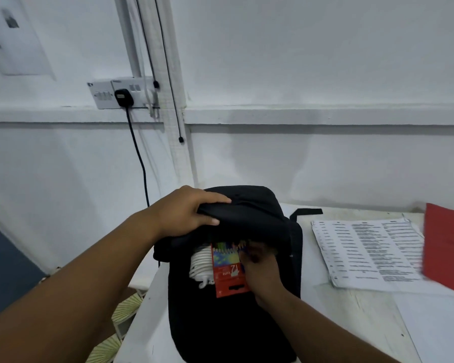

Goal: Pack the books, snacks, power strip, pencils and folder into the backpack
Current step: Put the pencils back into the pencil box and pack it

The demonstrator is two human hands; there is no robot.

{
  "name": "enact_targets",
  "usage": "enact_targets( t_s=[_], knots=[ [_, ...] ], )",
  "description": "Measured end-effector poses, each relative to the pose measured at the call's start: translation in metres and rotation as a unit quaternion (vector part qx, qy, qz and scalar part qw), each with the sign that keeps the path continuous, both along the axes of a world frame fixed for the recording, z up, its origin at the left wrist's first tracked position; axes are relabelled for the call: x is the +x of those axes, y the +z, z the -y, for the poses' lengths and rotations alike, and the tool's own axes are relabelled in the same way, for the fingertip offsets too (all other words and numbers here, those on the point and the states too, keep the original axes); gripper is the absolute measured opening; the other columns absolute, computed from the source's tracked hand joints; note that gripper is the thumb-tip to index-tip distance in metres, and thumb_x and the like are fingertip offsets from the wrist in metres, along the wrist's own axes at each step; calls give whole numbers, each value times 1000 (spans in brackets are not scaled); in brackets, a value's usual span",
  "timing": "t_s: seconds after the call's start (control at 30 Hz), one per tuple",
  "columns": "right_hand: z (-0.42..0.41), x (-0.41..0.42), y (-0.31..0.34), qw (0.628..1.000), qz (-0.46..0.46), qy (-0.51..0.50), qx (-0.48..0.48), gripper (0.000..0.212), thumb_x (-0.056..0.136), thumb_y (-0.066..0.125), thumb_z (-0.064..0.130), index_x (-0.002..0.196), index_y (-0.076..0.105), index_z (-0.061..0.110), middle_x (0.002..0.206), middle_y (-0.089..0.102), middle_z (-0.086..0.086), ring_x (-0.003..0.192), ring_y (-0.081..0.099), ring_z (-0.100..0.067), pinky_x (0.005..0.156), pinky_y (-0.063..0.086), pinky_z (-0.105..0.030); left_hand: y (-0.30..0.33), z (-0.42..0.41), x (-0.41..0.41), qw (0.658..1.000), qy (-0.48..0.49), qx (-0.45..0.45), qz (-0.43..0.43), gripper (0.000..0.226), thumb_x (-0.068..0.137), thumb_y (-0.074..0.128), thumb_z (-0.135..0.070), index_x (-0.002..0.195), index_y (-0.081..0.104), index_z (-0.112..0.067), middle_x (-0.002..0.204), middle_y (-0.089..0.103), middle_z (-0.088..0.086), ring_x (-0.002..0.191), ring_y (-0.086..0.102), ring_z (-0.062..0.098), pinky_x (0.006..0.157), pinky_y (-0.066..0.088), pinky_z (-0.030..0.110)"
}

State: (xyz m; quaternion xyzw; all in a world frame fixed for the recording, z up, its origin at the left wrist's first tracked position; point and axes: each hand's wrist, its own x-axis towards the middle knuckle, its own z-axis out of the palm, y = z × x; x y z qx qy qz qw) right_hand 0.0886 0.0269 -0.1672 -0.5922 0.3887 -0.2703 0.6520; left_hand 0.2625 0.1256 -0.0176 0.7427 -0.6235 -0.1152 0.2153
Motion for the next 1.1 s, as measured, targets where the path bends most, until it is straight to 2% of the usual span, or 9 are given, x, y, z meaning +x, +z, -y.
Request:
enact_targets(
  t_s=[0.07,0.17,0.3,0.37,0.47,0.6,0.77,0.93,1.1],
  knots=[
    [5,10,-2,999,4,-50,21,17,89,73,14,99,65,2,94,72,-12,87,70,-23,76,56,-36,2,1,0,1000,4,-6,0,55,85,78,-25,133,59,-43,134,62,-18,123,56,1,108,44,30],
    [1,11,4,998,-2,-59,0,25,83,79,22,96,67,6,92,73,-6,86,70,-19,81,57,-38,4,2,1,1000,15,-13,-9,54,84,79,-22,132,61,-41,132,63,-16,122,57,1,108,44,29],
    [-17,-19,-4,982,-56,86,-161,61,69,87,14,121,55,23,121,51,12,104,54,5,89,41,-6,3,3,4,999,19,-14,-30,54,84,79,-21,131,61,-42,132,64,-16,121,58,0,108,45,30],
    [-18,-26,-12,958,-80,136,-238,69,68,85,7,129,55,21,131,42,8,107,47,8,92,30,4,2,5,5,999,20,-12,-31,54,84,79,-22,130,61,-43,133,63,-16,122,57,1,108,45,32],
    [-8,-20,-16,943,-84,108,-304,46,80,78,7,122,67,19,126,53,1,108,50,-6,94,31,3,0,5,5,999,23,-12,-37,54,84,79,-23,129,61,-46,133,63,-17,122,57,1,109,44,33],
    [8,-5,-21,934,-110,84,-329,35,81,79,21,115,74,26,121,66,-5,108,62,-16,101,48,-28,-2,3,5,999,14,-14,-36,54,84,79,-23,131,61,-44,134,62,-19,123,55,-1,110,43,31],
    [10,-1,-24,919,-153,68,-358,40,86,66,42,125,63,48,126,63,6,114,60,-12,101,47,-25,-10,-3,1,999,8,-15,-34,55,84,79,-25,133,59,-42,136,60,-21,126,52,-2,111,41,30],
    [-12,-24,-20,914,-124,42,-384,53,83,76,20,133,62,31,132,55,3,119,54,-12,100,39,-15,-22,-12,-4,999,12,-14,-34,58,84,79,-30,136,56,-44,134,58,-20,126,50,-1,111,39,27],
    [-26,-54,-6,899,-57,-115,-419,27,78,72,-3,94,74,18,100,64,6,88,61,1,79,47,-9,-53,-27,-16,1000,-23,-11,0,70,73,77,-58,136,48,-51,142,43,-26,138,34,-1,113,38,45]
  ],
)
